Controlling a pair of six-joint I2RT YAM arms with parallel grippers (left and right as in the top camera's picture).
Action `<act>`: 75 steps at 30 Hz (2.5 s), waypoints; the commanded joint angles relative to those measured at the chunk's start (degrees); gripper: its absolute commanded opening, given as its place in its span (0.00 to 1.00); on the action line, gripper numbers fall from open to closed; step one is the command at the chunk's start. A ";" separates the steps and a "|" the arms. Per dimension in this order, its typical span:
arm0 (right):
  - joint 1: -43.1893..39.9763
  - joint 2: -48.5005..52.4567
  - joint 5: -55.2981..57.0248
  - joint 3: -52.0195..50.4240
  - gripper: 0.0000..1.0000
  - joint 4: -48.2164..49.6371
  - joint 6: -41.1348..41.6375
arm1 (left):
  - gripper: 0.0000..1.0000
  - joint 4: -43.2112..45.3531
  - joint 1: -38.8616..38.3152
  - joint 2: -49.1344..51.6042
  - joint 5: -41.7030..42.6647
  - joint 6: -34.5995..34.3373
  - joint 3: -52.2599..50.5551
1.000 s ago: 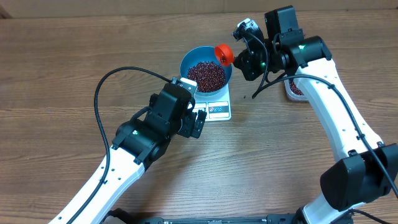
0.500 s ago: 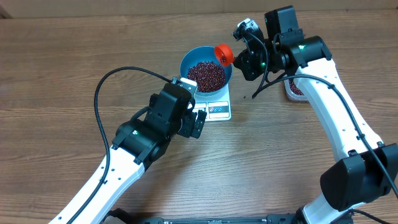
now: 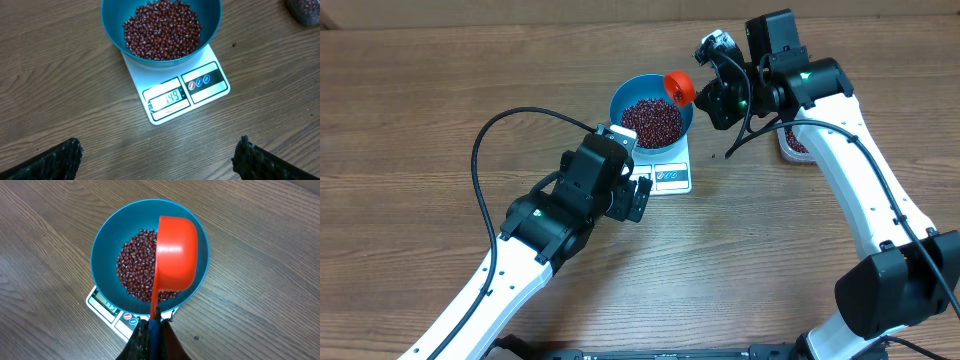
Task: Scoop item into bowl and weigh 150g on scale
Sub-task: 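Hold the red scoop tilted over the blue bowl, trickling beans slowly, then carry the red scoop right from the bowl to the bean tub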
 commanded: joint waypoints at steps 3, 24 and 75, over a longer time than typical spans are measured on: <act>0.09 -0.37 -2.93 1.55 0.04 -0.44 -0.24 | 1.00 0.00 0.28 0.00 0.57 0.90 -0.33; 0.07 -0.37 -6.93 1.55 0.04 -2.38 -5.90 | 1.00 0.00 0.28 0.00 0.57 0.87 -0.33; -9.20 -6.56 -10.62 1.66 0.04 -1.44 15.67 | 1.00 0.00 0.28 0.00 0.57 0.90 -0.33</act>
